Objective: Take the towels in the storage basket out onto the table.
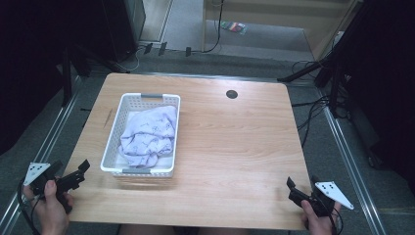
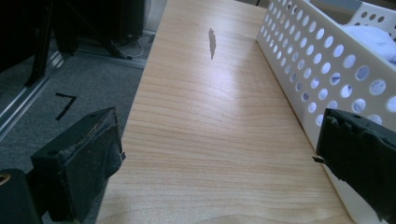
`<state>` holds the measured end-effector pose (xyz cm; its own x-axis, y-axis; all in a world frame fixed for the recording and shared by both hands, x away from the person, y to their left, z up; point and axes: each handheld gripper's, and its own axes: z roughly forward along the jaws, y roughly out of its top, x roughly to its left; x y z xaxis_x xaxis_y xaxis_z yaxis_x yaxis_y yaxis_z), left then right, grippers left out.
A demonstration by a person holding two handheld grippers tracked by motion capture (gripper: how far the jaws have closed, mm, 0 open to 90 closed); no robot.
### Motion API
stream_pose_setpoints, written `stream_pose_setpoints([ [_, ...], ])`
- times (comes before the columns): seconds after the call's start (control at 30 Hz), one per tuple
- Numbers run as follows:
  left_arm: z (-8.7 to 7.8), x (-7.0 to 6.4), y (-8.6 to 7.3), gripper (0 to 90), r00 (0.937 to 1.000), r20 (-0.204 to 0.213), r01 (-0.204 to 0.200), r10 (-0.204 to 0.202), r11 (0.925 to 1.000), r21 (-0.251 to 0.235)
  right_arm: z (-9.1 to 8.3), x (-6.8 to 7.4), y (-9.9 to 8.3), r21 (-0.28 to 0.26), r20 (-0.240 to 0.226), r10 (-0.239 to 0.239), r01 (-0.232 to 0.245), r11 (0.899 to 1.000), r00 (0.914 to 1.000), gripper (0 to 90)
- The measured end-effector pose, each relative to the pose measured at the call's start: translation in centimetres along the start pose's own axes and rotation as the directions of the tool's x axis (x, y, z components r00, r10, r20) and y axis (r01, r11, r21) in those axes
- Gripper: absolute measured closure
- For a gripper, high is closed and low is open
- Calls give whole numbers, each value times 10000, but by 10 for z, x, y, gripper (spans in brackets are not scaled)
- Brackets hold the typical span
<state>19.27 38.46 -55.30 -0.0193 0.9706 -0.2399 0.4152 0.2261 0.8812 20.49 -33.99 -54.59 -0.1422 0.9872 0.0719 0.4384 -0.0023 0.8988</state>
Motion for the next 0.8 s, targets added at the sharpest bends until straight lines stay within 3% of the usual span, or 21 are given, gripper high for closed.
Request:
stream_pose_setpoints([
  [0.17, 1, -1, 1, 5, 9998, -177, -42, 46, 9998, 219, 0, 0, 0, 21, -26, -36, 36, 10000, 10000, 114],
  [0.37, -4, 2, 5, 5, 9999, 112, -93, 91, 9997, 223, 1, -1, 1, 29, -20, -5, 5, 10000, 10000, 114],
  [0.47, -9, 6, 14, 5, 9941, 766, 759, -761, 9971, 62, 1, 0, 1, 34, -1, -45, 45, 10000, 10000, 114],
  [0.53, -15, 4, 24, 5, 9961, 670, 589, -578, 9982, -136, 1, 0, 1, 21, -12, -67, 67, 10000, 10000, 115],
  [0.6, -24, 1, 35, 3, 9927, 1007, 710, -669, 9968, -378, 1, 0, 1, 25, 3, -73, 73, 10000, 10000, 115],
  [0.73, -28, -8, 40, 0, 9931, 1082, 481, -444, 9983, -316, 2, 0, 1, 50, 35, -56, 56, 10000, 10000, 118],
  [0.8, -27, -14, 43, 0, 9939, 1094, 173, -155, 9997, -152, 2, 0, 1, 64, 48, -26, 26, 10000, 10000, 118],
])
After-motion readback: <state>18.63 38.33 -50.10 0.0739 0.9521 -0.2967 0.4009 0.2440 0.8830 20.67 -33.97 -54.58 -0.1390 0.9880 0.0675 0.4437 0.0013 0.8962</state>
